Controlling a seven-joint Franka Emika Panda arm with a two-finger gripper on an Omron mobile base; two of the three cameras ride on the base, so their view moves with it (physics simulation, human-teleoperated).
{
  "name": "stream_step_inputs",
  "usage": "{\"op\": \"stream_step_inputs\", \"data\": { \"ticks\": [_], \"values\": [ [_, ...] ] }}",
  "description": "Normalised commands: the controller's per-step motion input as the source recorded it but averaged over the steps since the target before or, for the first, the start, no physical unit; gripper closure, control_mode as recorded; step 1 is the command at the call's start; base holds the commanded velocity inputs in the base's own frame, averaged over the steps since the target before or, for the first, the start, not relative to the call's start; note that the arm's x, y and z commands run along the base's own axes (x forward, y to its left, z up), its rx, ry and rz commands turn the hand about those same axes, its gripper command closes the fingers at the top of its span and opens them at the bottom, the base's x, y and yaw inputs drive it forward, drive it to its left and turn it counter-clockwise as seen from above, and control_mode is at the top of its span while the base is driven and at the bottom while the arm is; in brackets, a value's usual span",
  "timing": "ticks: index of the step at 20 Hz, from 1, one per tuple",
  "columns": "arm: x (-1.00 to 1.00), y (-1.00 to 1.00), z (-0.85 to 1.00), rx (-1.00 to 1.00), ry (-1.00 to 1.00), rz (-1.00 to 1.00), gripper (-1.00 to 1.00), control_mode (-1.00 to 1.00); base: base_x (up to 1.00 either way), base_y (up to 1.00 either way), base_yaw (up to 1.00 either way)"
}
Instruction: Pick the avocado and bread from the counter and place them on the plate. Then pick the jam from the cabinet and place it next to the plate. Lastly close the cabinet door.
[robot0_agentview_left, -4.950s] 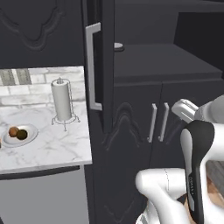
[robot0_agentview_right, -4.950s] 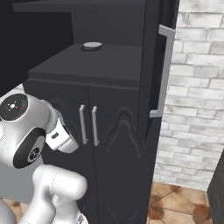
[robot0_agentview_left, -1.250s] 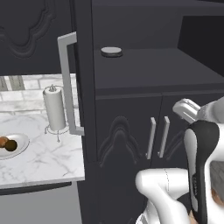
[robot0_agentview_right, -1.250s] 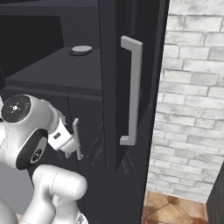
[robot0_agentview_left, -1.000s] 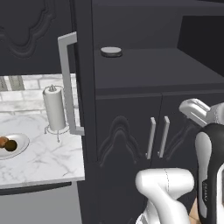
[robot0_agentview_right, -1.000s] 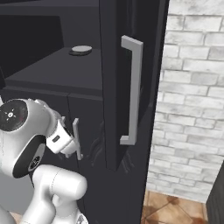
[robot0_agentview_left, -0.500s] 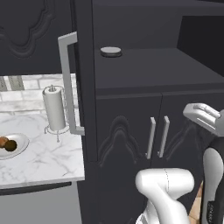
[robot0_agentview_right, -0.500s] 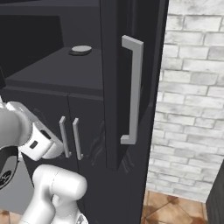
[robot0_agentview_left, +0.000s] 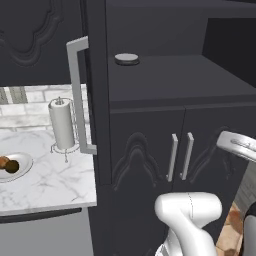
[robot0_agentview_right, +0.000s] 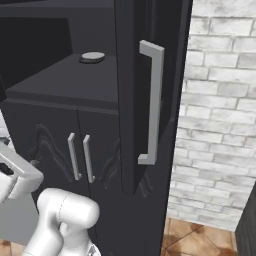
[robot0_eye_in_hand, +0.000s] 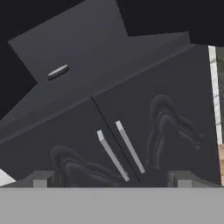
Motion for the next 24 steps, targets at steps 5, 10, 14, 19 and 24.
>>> {"op": "stream_step_inputs", "data": {
  "ticks": [5, 10, 14, 19, 24],
  "values": [
    [-0.53, 0.31, -0.35, -0.14, -0.31, 0.0, -1.0, -1.0, 0.0, 0.0, 0.0],
    [-0.34, 0.23, -0.31, -0.12, -0.27, 0.0, -1.0, -1.0, 0.0, 0.0, 0.0],
    [-0.26, -0.01, -0.37, -0.06, -0.32, 0.02, -1.0, -1.0, 0.0, 0.0, 0.0],
    [-0.32, -0.15, -0.52, 0.0, -0.29, 0.05, -1.0, -1.0, 0.0, 0.0, 0.0],
    [-0.34, -0.38, -0.58, 0.0, -0.28, 0.11, -1.0, -1.0, 0.0, 0.0, 0.0]
  ]
}}
